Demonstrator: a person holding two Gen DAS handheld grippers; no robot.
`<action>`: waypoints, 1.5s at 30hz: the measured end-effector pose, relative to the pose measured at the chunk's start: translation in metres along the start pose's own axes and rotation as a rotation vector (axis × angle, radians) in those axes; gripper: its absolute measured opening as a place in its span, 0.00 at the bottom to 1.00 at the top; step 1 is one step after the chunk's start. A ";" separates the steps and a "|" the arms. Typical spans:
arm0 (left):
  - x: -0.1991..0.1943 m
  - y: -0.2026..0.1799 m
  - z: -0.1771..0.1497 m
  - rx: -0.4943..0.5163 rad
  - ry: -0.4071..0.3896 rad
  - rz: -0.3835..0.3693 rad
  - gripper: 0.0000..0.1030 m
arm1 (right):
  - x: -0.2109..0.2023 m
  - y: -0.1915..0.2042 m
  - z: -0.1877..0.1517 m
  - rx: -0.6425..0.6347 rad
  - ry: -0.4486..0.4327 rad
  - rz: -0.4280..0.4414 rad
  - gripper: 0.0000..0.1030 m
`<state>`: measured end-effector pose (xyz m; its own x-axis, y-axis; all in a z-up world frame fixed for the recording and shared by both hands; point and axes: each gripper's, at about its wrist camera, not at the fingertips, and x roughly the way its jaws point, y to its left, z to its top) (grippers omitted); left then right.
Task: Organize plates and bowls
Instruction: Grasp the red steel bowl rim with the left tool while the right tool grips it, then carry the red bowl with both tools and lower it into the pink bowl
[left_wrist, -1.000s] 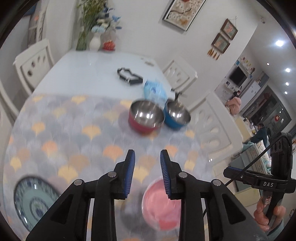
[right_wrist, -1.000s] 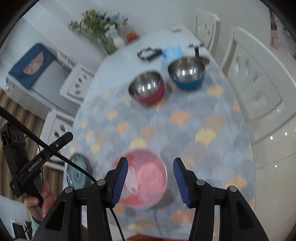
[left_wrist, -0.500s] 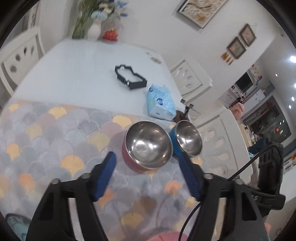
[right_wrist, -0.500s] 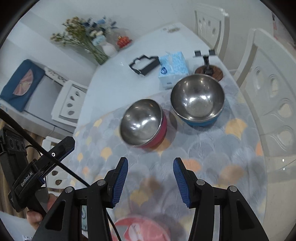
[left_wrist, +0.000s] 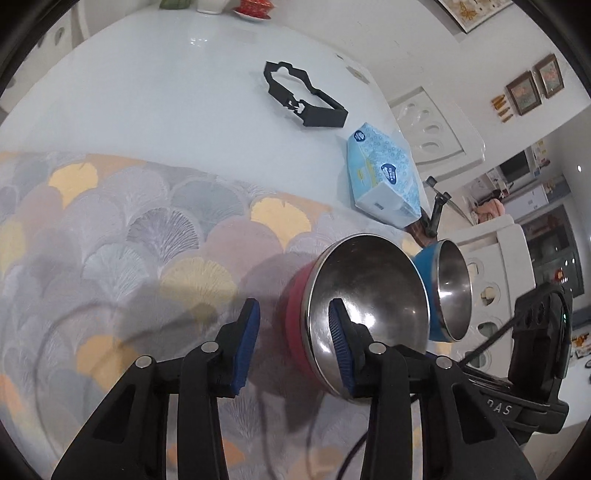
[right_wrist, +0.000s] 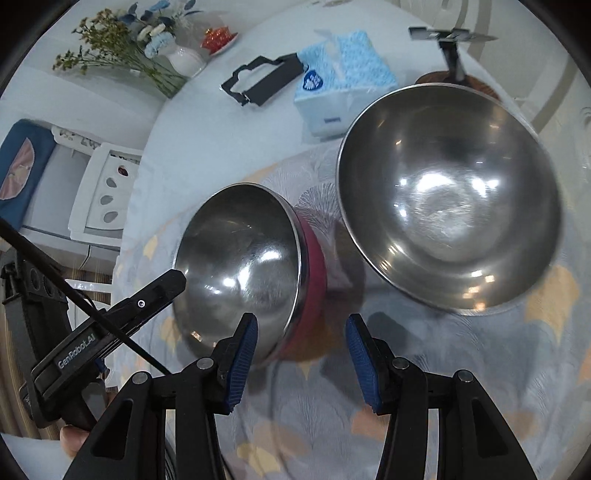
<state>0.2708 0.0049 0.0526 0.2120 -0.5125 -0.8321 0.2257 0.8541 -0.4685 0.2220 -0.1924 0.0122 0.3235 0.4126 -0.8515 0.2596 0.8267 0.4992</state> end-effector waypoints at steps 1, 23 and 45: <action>0.004 0.000 0.001 0.006 0.006 -0.002 0.27 | 0.003 -0.001 0.002 0.001 0.002 0.002 0.47; -0.037 -0.023 -0.004 0.038 -0.070 -0.050 0.14 | -0.039 0.038 -0.007 -0.096 -0.074 -0.034 0.28; -0.186 -0.048 -0.137 0.101 -0.181 -0.065 0.14 | -0.151 0.099 -0.170 -0.127 -0.162 -0.017 0.28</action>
<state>0.0903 0.0719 0.1892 0.3591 -0.5814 -0.7301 0.3370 0.8102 -0.4795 0.0435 -0.1080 0.1632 0.4650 0.3396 -0.8176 0.1530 0.8788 0.4521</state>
